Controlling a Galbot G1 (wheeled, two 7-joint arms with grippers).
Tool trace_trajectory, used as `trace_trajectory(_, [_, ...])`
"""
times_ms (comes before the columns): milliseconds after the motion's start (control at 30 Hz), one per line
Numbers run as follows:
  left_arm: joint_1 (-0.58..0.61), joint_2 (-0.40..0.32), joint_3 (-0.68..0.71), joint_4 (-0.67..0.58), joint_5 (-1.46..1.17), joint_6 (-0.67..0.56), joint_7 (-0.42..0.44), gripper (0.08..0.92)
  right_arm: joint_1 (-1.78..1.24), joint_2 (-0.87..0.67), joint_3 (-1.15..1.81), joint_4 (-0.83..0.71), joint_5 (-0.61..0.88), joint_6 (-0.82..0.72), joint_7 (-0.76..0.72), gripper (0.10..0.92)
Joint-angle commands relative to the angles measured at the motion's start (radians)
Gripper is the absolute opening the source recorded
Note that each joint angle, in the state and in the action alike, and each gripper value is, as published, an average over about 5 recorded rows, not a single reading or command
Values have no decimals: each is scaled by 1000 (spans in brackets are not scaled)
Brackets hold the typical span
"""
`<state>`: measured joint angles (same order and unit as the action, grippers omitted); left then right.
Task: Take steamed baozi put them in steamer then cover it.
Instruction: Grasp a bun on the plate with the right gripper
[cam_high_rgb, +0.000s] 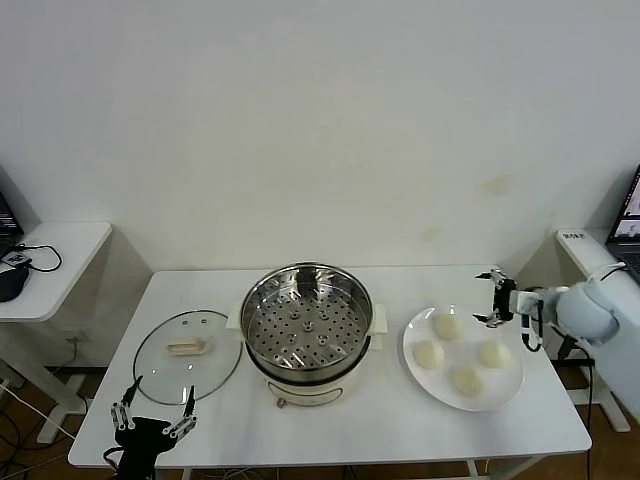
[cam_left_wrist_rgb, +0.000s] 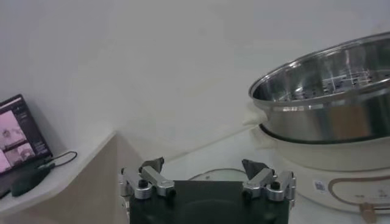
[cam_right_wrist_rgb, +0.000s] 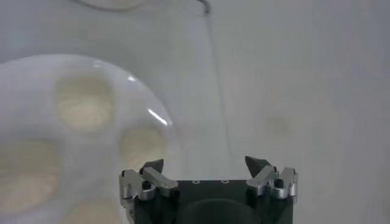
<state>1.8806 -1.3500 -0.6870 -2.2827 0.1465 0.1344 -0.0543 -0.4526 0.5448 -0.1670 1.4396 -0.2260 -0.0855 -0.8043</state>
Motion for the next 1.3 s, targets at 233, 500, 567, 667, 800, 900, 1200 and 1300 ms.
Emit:
trace_trajectory(233, [3,14,-39,-1,9,4,6,823,427,80,-576,-251,8,12,-245,823])
trace_trajectory(500, [5,10,-46,1,10,3,6,823,410,183,-566,-346,0,15,-220,823])
trace_trajectory(567, [5,8,-48,1,10,3,6,823,404,207,-555,-374,-9,16,-210,823])
trace_trajectory(667, [6,7,-53,2,10,1,6,823,393,235,-539,-410,-24,17,-191,823])
trace_trajectory(800, [8,5,-58,4,11,-1,4,823,381,269,-517,-454,-36,22,-162,823])
trace_trajectory(900, [10,3,-58,4,13,-3,4,823,373,290,-501,-479,-43,22,-146,823])
trace_trajectory(1200, [15,3,-63,7,16,-9,1,823,363,330,-483,-519,-61,16,-129,795])
trace_trajectory(1300, [15,1,-62,8,18,-11,0,823,361,336,-485,-522,-62,15,-131,756])
